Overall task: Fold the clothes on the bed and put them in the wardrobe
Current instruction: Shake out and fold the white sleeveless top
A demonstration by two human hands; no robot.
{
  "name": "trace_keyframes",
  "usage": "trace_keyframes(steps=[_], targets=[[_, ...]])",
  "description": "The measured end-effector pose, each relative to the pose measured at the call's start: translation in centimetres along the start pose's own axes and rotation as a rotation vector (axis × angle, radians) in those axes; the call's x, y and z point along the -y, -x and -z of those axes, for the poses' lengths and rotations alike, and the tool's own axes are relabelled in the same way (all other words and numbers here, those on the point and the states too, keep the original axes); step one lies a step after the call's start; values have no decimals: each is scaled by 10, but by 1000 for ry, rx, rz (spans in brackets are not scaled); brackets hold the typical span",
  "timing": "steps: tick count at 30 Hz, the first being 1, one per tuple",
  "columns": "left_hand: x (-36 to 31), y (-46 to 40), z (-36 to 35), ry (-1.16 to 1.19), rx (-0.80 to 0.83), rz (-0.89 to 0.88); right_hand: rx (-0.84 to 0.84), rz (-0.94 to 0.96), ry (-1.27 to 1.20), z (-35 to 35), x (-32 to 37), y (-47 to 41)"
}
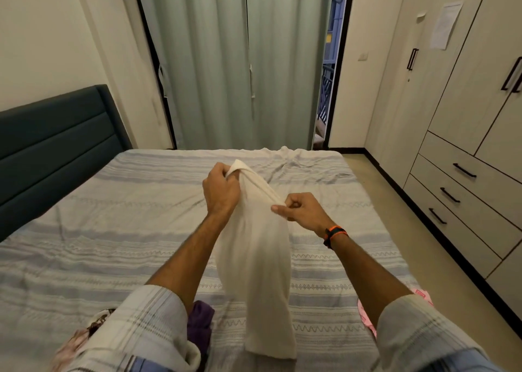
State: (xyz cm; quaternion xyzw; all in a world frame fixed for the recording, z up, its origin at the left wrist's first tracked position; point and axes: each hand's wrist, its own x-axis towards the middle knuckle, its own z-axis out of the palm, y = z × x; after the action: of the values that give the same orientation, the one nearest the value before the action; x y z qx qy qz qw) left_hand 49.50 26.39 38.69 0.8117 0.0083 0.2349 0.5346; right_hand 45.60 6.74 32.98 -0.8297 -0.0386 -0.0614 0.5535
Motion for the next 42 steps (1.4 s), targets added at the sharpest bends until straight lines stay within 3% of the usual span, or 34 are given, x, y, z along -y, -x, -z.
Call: trace_keyframes(steps=[2,5,9,12,15,18,23,26,29,31,34,38,42], targets=[[7,-2,5,-84,-14,51,-77,21,-76,2,0,-1],[13,-1,11,-307,108,78,-235,91,-32,-3,6,-6],[12,10,5,-516,520,-187,-282,188,-16,-16,21,-9],[5,18,-9,-426,711,-295,-246,228,-10,-25,30,-5],[2,20,-16,-405,620,-309,-246,173,-86,-25,30,-1],[4,17,-16,-365,455,-342,-136,-12,-126,-18,15,6],[-11,16,-5,-47,285,-227,162,-139,381,-11,-34,20],[-12,13,6,33,183,-158,72,-127,267,-10,-36,26],[1,8,15,-117,92,-53,-75,-34,202,-11,-23,26],[13,6,21,-298,157,-2,-153,34,151,-13,-14,20],[32,12,21,-456,409,-32,-209,119,31,-18,1,10],[35,32,4,-288,693,-196,-124,214,16,-35,25,4],[23,35,-9,-236,471,-196,-127,182,-163,-36,32,8]])
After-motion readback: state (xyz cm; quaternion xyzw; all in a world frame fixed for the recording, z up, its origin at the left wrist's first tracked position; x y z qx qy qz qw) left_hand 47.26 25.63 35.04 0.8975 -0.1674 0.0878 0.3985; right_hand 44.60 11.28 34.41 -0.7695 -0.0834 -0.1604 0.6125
